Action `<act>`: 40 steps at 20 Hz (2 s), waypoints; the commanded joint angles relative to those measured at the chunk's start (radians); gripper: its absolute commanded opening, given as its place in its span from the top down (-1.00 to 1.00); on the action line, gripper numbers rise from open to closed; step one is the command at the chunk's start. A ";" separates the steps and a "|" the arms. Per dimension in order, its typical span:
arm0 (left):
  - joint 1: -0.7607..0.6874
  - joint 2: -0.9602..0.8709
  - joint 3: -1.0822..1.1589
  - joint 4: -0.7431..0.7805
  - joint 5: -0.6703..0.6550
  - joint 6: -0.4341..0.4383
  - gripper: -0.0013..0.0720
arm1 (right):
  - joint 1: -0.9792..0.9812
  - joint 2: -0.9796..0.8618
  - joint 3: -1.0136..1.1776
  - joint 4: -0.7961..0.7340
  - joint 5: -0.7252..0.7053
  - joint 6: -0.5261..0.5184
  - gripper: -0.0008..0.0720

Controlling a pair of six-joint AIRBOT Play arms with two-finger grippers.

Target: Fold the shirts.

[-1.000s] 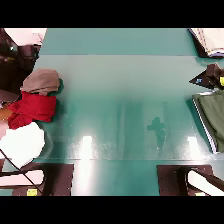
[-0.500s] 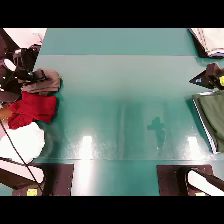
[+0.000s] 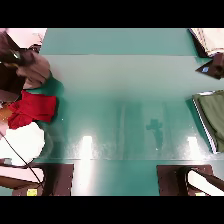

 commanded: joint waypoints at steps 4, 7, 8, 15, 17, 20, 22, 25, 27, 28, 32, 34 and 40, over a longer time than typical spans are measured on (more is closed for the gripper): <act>-0.055 0.347 0.211 -0.367 -0.320 0.149 0.89 | 0.001 0.000 0.263 0.000 -0.078 0.000 0.94; -0.222 0.431 0.211 -0.360 -0.401 0.169 0.89 | 0.000 0.000 0.327 -0.001 -0.079 -0.001 0.94; -0.294 0.434 0.208 -0.356 -0.423 0.168 0.88 | 0.001 0.000 0.339 -0.001 -0.078 -0.002 0.94; -0.685 0.273 -0.040 -0.345 -0.337 0.217 0.88 | 0.001 0.000 0.354 0.000 0.010 -0.002 0.94; -0.717 0.170 -0.092 -0.343 -0.277 0.215 0.06 | 0.001 0.000 0.354 0.000 0.047 -0.002 0.94; -0.683 0.053 -0.088 -0.339 -0.290 0.109 -0.98 | 0.001 0.000 0.354 0.000 0.106 -0.002 0.94; -0.611 0.053 -0.084 -0.339 -0.329 0.104 -0.98 | 0.001 0.000 0.354 0.000 0.128 -0.002 0.94; -0.474 0.066 -0.088 -0.311 -0.416 0.113 -0.97 | 0.001 0.006 0.351 0.000 0.128 -0.002 0.94; -0.427 0.066 -0.156 -0.311 -0.418 0.116 -0.97 | 0.001 0.021 0.327 -0.001 0.111 -0.001 0.94; -0.419 0.064 -0.211 -0.312 -0.395 0.139 -0.97 | 0.001 0.032 0.304 -0.001 0.099 -0.001 0.94; -0.426 0.053 -0.495 -0.414 -0.215 0.241 -0.97 | 0.001 0.085 0.178 0.000 0.031 0.000 0.94; -0.426 0.028 -0.584 -0.531 -0.172 0.333 -0.97 | 0.001 0.111 0.112 0.000 -0.010 0.000 0.94; -0.537 -0.011 -0.613 -0.581 -0.061 0.399 -0.97 | 0.001 0.173 -0.024 0.001 -0.084 0.000 0.94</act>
